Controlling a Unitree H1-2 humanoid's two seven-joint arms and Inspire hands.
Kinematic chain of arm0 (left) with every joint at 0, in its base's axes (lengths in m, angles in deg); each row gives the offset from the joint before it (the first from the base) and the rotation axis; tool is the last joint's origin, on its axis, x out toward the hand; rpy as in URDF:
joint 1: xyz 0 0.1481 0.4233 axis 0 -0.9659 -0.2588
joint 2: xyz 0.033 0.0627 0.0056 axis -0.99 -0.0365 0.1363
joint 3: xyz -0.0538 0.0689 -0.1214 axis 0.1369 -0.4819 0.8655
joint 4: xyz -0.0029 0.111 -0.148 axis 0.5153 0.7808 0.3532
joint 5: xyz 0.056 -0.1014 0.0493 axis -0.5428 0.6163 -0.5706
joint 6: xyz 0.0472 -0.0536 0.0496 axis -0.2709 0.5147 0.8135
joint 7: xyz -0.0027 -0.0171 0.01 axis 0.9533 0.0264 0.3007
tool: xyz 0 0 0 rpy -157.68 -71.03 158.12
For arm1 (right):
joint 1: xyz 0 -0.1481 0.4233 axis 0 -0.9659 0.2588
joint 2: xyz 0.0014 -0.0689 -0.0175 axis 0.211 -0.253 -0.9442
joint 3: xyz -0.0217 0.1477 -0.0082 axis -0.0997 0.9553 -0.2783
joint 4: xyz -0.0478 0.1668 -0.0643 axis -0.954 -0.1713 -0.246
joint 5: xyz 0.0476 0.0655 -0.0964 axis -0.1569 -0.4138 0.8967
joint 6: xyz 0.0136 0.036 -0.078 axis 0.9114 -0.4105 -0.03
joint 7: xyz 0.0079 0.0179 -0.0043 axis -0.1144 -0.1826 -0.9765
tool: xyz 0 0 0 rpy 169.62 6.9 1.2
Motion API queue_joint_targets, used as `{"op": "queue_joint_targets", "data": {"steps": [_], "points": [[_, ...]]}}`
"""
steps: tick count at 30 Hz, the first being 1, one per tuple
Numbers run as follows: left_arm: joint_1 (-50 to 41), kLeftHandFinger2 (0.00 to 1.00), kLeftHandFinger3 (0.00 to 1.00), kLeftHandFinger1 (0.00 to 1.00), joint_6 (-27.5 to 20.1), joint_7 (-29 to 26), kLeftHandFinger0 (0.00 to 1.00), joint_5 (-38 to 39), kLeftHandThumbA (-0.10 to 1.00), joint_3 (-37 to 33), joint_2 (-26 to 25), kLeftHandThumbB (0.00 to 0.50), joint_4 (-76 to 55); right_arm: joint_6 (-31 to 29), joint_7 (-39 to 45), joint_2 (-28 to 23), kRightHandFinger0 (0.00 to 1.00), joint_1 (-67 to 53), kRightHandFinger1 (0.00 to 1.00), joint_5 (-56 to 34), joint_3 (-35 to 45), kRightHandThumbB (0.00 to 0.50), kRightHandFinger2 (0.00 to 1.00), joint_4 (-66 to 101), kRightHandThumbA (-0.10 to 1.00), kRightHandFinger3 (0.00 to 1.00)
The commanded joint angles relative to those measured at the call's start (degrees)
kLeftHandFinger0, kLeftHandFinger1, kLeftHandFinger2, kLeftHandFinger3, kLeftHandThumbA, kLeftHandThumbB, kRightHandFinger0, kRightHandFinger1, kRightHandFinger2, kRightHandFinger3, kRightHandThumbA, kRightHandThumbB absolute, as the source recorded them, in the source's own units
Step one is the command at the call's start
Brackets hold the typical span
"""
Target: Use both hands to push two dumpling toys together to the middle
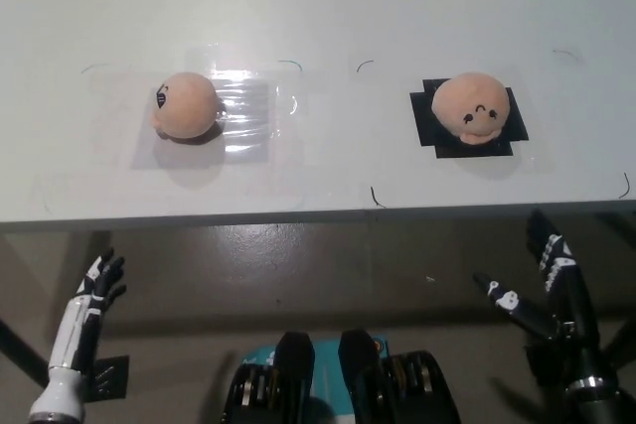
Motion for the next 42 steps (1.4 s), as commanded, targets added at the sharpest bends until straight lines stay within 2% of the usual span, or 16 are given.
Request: {"op": "queue_joint_targets", "data": {"steps": [1, 3, 5, 7, 10, 11, 12, 14, 18, 19, 22, 24, 28, 33, 39, 42], "points": [[-0.9, 1.0, 1.0, 1.0, -3.4, 0.3, 1.0, -0.7, 0.98, 0.1, -1.6, 0.284, -4.7, -4.4, 1.7, -1.4, 1.0, -1.5, 1.0, -2.7, 0.6, 0.158, 1.0, 5.1, 0.95, 1.0], [-1.9, 1.0, 1.0, 1.0, -2.8, 1.3, 1.0, -0.3, 1.0, -0.2, -1.9, 0.29, -7.2, -4.4, 2.0, -1.9, 1.0, -3.0, 1.0, -3.3, 0.6, 0.185, 1.0, 7.5, 0.97, 1.0], [-3.2, 1.0, 1.0, 1.0, -3.0, 2.2, 1.0, 0.4, 0.99, -0.3, -2.3, 0.261, -9.4, -4.0, 1.8, -2.1, 1.0, -4.6, 1.0, -3.5, 0.7, 0.184, 1.0, 10.3, 0.97, 1.0], [-4.1, 1.0, 1.0, 1.0, -2.4, 2.6, 1.0, 0.8, 0.99, -0.3, -2.6, 0.267, -12.1, -4.4, 1.8, -2.3, 1.0, -5.2, 1.0, -3.6, 0.8, 0.151, 1.0, 12.8, 0.97, 1.0], [-5.7, 1.0, 1.0, 1.0, -0.5, 3.2, 1.0, 1.9, 0.97, -0.2, -2.5, 0.251, -17.6, -4.2, 1.5, -2.6, 1.0, -5.7, 1.0, -3.2, 0.9, 0.142, 1.0, 16.0, 0.98, 1.0], [-6.0, 1.0, 1.0, 1.0, -0.1, 3.1, 1.0, 1.7, 0.98, -0.3, -2.4, 0.267, -19.7, -3.9, 1.6, -2.7, 1.0, -5.7, 1.0, -3.5, 1.0, 0.163, 1.0, 17.2, 0.99, 1.0], [-6.4, 1.0, 1.0, 1.0, 0.1, 3.4, 1.0, 2.2, 1.0, -0.3, -2.3, 0.312, -22.1, -2.7, 1.7, -2.6, 1.0, -6.3, 1.0, -4.5, 1.0, 0.179, 1.0, 19.8, 0.98, 1.0], [-7.5, 1.0, 1.0, 1.0, 0.8, 3.7, 1.0, 2.9, 1.0, -0.4, -2.1, 0.31, -25.6, -3.2, 1.6, -2.2, 1.0, -6.6, 1.0, -5.2, 1.1, 0.159, 1.0, 21.8, 0.96, 1.0], [-7.1, 1.0, 1.0, 1.0, 0.1, 3.9, 1.0, 3.9, 1.0, -0.3, -1.8, 0.253, -31.0, -2.5, 0.4, -1.8, 1.0, -4.9, 1.0, -5.0, 1.9, 0.202, 1.0, 25.5, 1.0, 1.0], [-6.4, 1.0, 1.0, 1.0, -0.6, 3.9, 1.0, 4.4, 0.99, -0.2, -1.7, 0.228, -31.6, -2.3, 0.2, -1.8, 1.0, -4.1, 1.0, -5.2, 2.2, 0.204, 1.0, 25.9, 1.0, 1.0], [-3.9, 1.0, 1.0, 1.0, -0.8, 3.0, 1.0, 4.0, 1.0, 0.7, -1.8, 0.228, -32.7, -1.3, -0.3, -2.0, 1.0, -1.2, 1.0, -5.9, 3.0, 0.176, 1.0, 26.0, 1.0, 1.0], [-2.1, 1.0, 1.0, 1.0, 0.0, 3.3, 1.0, 4.9, 1.0, 1.0, -2.4, 0.272, -32.9, -0.3, -0.5, -2.2, 1.0, 0.6, 1.0, -6.4, 3.7, 0.169, 1.0, 25.6, 1.0, 1.0], [1.6, 1.0, 1.0, 1.0, 2.0, 3.1, 1.0, 5.1, 1.0, 2.2, -3.6, 0.31, -32.8, 1.4, -1.1, -2.7, 1.0, 5.0, 1.0, -6.1, 5.1, 0.189, 1.0, 24.1, 1.0, 1.0], [7.5, 1.0, 1.0, 1.0, 4.1, 2.2, 1.0, 3.9, 1.0, 4.0, -5.3, 0.286, -30.1, 1.7, -0.6, -4.4, 1.0, 11.2, 1.0, -6.7, 6.5, 0.122, 1.0, 18.9, 1.0, 1.0], [14.3, 1.0, 1.0, 1.0, 3.8, 2.6, 1.0, 3.3, 1.0, 5.2, -7.6, 0.223, -24.5, 1.7, 0.0, -6.1, 1.0, 19.4, 1.0, -8.6, 7.6, 0.132, 1.0, 9.7, 1.0, 1.0], [18.1, 1.0, 1.0, 1.0, 3.9, 2.7, 1.0, 2.6, 1.0, 4.9, -8.6, 0.241, -20.4, 0.9, -0.1, -7.3, 1.0, 23.3, 1.0, -8.5, 8.1, 0.135, 1.0, 4.5, 1.0, 1.0]]}}
